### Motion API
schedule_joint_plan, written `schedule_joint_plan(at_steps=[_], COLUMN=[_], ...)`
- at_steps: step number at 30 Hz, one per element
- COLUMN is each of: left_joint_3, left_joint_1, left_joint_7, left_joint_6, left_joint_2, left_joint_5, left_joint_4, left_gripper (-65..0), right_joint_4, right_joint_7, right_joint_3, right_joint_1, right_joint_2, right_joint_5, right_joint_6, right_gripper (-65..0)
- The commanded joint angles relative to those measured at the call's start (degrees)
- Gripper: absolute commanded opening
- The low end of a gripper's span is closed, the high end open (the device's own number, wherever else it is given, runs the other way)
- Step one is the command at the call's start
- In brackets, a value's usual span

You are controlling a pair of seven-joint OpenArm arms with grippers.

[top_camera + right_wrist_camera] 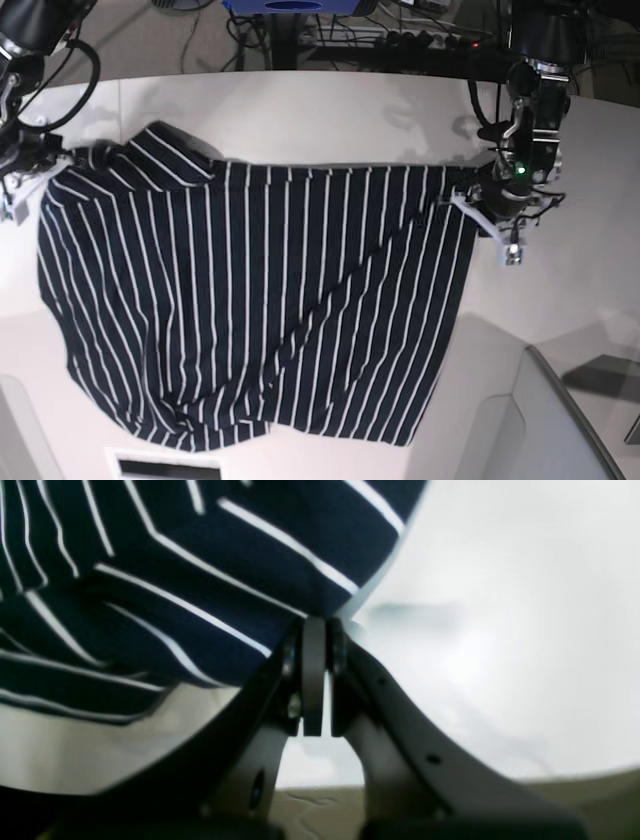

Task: Layout the t-shirt on the table in an organized manner, then fold the t-shirt properly
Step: 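Grasp the shirt edges again with both grippers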

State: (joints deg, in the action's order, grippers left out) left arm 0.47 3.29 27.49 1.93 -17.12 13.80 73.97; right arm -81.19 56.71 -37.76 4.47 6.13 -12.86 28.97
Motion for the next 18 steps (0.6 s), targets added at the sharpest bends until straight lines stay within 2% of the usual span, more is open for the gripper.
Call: schedule_joint_plan(at_steps=[1, 4, 10, 11, 15, 18], left_joint_3=[0.45, 3.62, 7.31, 7.31, 6.96, 6.96], left_joint_1=[-1.14, -3.33, -6.15, -6.15, -5.71, -5.53], left_joint_7=[-1.68, -2.83, -2.83, -2.83, -2.83, -2.83], left_joint_6=[0.4, 0.4, 0.57, 0.57, 0.57, 0.57], left_joint_2=[-0.5, -0.41, -0.41, -0.41, -0.59, -0.77], left_joint_5=[-0.04, -0.04, -0.04, -0.04, -0.04, -0.04], left_joint_4=[-0.08, -2.63, -7.21, -7.29, -7.29, -7.29], left_gripper=[-65.0, -65.0, -65.0, -65.0, -65.0, -65.0], right_joint_4=[-1.58, -1.58, -1.41, -1.41, -1.32, 0.09], right_joint_7=[0.22, 0.65, 1.09, 1.18, 1.71, 1.97], right_joint_3=[-0.09, 0.97, 12.22, 13.71, 18.81, 24.7], right_joint_1=[-1.35, -3.37, -8.12, -9.0, -12.78, -14.89], right_joint_2=[0.59, 0.59, -0.02, -0.99, -4.42, -5.3], right_joint_5=[1.48, 7.1, 15.19, 16.77, 24.51, 26.09], right_joint_6=[0.08, 0.08, -0.09, -0.88, -7.56, -8.44], right_gripper=[-65.0, -65.0, -65.0, -65.0, -64.8, -64.8])
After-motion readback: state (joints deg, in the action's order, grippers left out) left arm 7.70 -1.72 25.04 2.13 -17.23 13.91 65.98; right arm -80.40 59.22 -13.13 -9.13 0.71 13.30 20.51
